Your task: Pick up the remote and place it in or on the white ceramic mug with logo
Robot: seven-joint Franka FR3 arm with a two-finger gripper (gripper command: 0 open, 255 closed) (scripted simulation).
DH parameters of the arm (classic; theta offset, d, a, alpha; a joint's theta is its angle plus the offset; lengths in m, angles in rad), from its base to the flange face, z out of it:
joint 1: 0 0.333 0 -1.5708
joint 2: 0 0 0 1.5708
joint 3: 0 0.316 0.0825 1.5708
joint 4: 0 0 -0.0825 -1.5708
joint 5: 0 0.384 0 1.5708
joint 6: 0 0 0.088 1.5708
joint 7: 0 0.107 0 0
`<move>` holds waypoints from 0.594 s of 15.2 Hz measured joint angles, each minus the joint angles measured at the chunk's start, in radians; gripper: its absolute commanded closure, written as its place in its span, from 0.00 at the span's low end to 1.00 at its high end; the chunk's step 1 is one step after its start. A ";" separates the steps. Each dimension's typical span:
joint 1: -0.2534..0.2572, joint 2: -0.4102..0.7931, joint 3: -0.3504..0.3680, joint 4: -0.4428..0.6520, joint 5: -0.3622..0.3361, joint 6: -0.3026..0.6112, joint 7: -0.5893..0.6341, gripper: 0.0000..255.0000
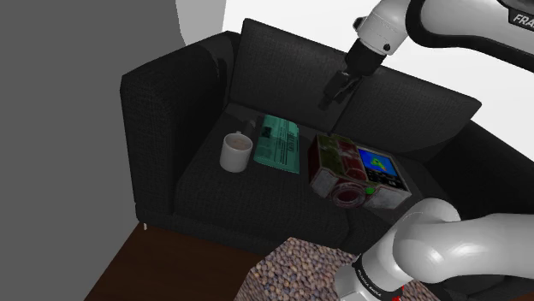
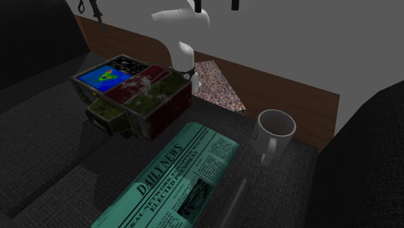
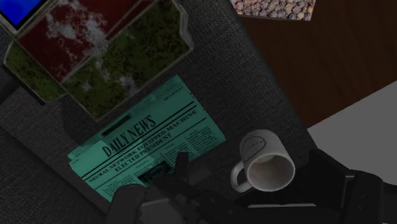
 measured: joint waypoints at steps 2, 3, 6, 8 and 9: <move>-0.004 0.014 0.004 -0.001 0.002 0.012 0.014 0.00; -0.012 0.041 0.010 0.001 0.005 0.034 0.035 0.00; -0.035 0.122 0.039 0.007 0.018 0.097 0.123 0.00; -0.052 0.179 0.054 0.013 0.023 0.139 0.183 0.00; -0.060 0.218 0.067 0.025 0.026 0.162 0.218 0.00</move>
